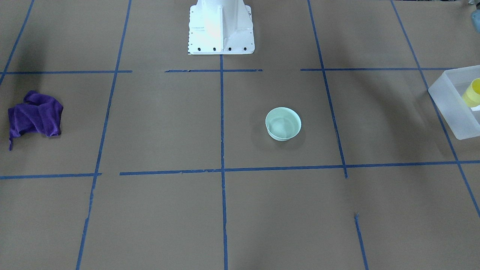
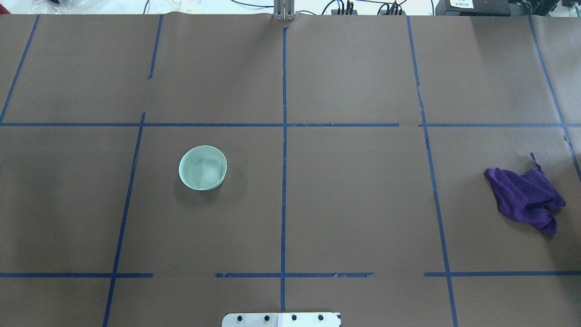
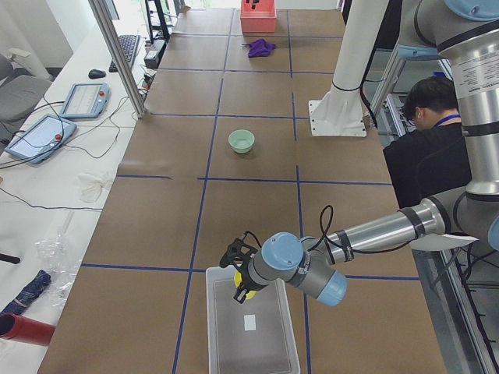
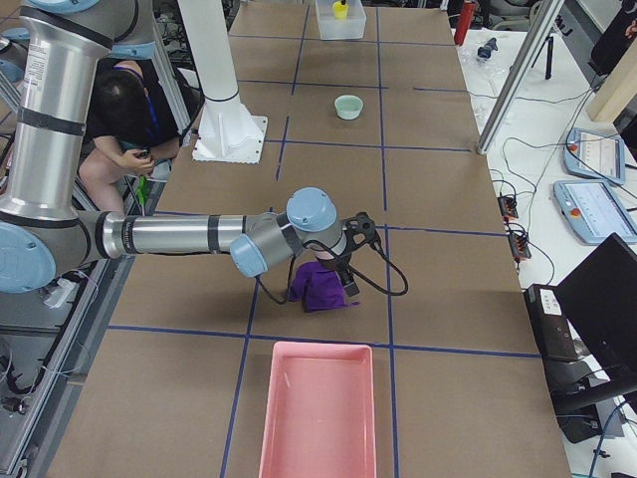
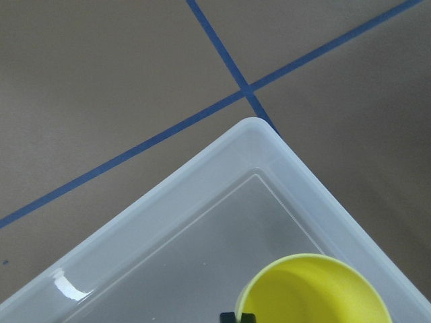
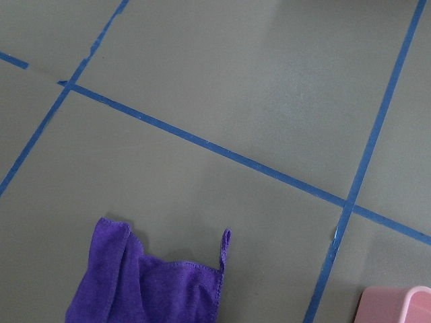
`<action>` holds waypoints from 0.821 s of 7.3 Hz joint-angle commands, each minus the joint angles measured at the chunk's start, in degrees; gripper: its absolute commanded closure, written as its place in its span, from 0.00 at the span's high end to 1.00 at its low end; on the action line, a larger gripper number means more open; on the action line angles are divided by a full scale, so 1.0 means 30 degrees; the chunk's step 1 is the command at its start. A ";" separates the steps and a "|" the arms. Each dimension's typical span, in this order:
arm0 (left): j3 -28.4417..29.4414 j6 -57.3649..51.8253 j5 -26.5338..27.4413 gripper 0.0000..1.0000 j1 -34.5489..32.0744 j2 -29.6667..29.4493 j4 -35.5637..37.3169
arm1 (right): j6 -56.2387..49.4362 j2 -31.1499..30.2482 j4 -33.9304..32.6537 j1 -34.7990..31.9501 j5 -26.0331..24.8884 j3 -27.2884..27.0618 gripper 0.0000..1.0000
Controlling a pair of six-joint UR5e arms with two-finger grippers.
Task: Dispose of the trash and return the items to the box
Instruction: 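Carry the yellow cup into the clear plastic box and release it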
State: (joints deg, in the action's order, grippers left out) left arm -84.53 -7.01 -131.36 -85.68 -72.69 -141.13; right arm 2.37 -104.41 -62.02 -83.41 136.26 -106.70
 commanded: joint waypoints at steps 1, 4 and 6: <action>0.0663 0.0050 -0.0013 0.00 0.1105 0.0030 -0.0674 | 0.0000 0.0000 -0.0011 0.0029 -0.0010 0.0001 1.00; 0.1019 0.0021 -0.0042 0.08 0.1899 0.0030 -0.1149 | 0.0000 0.0029 0.0018 0.0000 -0.0010 0.0001 1.00; 0.1019 -0.0067 0.0016 0.76 0.1930 0.0030 -0.1178 | 0.0000 0.0000 0.0018 0.0000 -0.0010 0.0001 1.00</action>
State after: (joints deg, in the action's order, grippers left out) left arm -81.51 -7.06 -131.45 -80.03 -72.60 -144.57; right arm 2.37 -104.39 -62.01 -83.41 136.23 -106.70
